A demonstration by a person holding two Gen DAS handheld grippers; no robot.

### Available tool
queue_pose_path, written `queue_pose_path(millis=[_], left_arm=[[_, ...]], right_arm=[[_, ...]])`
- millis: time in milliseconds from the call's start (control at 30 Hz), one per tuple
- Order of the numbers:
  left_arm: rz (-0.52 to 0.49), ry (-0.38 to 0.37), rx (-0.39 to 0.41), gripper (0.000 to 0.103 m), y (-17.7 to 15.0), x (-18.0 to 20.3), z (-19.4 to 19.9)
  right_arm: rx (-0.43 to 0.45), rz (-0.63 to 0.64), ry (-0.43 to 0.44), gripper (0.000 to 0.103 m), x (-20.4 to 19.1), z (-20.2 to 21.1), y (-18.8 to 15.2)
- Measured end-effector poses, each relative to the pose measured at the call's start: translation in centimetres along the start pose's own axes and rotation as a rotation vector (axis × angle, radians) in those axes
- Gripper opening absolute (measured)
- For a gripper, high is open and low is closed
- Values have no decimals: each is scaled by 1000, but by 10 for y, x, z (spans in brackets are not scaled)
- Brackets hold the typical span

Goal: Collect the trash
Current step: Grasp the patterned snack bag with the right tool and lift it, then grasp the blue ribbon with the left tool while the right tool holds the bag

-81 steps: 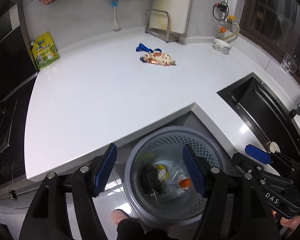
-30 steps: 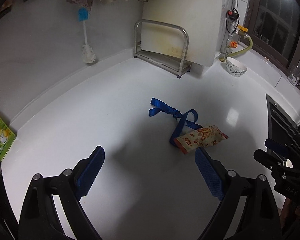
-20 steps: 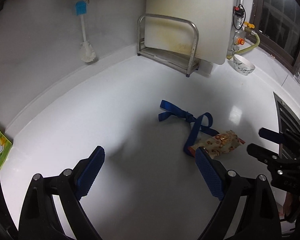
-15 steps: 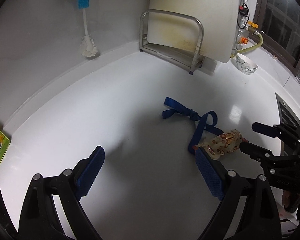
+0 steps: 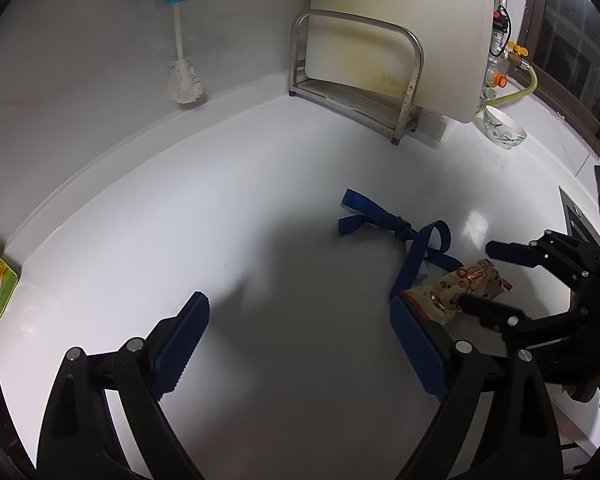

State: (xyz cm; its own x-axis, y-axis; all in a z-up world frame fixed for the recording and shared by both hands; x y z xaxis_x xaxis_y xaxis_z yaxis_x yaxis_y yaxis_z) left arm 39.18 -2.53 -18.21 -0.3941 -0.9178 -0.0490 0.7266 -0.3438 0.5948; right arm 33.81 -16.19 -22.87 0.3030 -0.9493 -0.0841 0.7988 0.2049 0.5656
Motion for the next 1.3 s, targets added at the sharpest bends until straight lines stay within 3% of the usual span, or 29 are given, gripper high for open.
queue_pose_path(millis=[167, 333, 500, 700, 1000, 1300], left_arm=[[5, -4, -1, 90, 1, 0, -1], [7, -1, -4, 90, 3, 0, -2], [-3, 2, -2, 90, 3, 3, -4], [5, -37, -20, 90, 4, 14, -13], [3, -98, -47, 90, 12, 50, -45], [-34, -73, -46, 90, 27, 82, -76]], right_arm=[[-16, 15, 0, 61, -3, -6, -3], [-26, 18, -1, 40, -7, -8, -9], [-11, 28, -23, 36, -10, -2, -15], [51, -130, -36, 34, 2, 20, -30], [144, -418, -145, 34, 42, 59, -55], [161, -587, -252, 34, 66, 79, -83]])
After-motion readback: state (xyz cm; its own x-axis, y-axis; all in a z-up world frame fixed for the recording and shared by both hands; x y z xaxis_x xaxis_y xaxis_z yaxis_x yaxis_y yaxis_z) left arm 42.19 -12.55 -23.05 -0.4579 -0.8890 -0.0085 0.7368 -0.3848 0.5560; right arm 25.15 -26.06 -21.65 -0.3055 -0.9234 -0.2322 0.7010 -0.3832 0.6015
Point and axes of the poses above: each gripper's, at about its wrist camera, not at the fingertips, and z roughly against the way its jaws point, x to its right, y to its top, the point moved 6 cm from there along -z, roughly the way its jaws point, and after that the axes turned 6 degrees about y, right-handed, at the moved point
